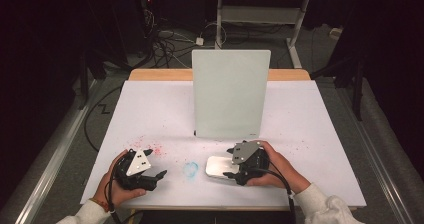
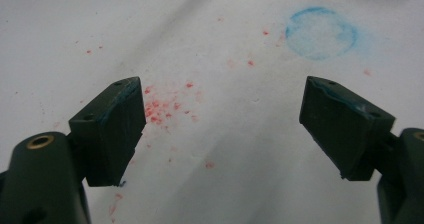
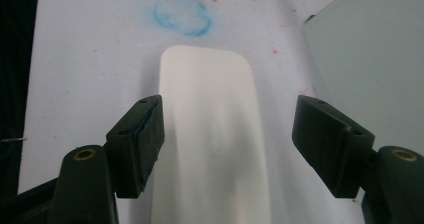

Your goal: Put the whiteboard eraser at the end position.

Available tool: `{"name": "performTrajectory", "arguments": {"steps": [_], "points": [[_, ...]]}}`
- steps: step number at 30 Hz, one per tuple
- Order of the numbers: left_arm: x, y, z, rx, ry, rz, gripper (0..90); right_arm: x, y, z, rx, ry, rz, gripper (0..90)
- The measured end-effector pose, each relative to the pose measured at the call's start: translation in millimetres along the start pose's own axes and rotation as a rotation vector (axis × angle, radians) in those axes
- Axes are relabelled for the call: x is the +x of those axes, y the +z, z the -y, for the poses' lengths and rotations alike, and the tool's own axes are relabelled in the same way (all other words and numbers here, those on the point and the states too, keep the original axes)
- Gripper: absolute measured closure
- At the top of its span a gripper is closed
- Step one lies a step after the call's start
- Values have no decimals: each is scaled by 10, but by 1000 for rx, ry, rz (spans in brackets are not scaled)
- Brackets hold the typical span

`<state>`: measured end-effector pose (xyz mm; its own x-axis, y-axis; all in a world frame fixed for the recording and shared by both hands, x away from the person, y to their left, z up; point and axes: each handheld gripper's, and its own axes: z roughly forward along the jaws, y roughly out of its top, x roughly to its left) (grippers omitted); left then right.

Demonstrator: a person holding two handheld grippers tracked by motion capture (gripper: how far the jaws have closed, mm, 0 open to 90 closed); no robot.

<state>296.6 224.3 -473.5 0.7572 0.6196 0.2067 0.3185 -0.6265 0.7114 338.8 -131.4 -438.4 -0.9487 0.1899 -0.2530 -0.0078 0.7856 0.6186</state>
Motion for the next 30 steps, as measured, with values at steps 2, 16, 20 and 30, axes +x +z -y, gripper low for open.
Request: {"name": "performTrajectory", "arguments": {"steps": [2, 16, 20, 30], "points": [[3, -1, 0, -1, -1, 0, 178, -24, -67, 20, -25, 11, 32, 297], [10, 4, -14, -8, -5, -5, 178, -217, -496, 257, -116, 134, 358, 253], [20, 11, -27, -11, -6, -5, 178, -244, -582, 393, -118, 175, 413, 238], [46, 34, -64, -21, -7, -10, 178, -244, -740, 839, -141, 297, 526, 206]]}}
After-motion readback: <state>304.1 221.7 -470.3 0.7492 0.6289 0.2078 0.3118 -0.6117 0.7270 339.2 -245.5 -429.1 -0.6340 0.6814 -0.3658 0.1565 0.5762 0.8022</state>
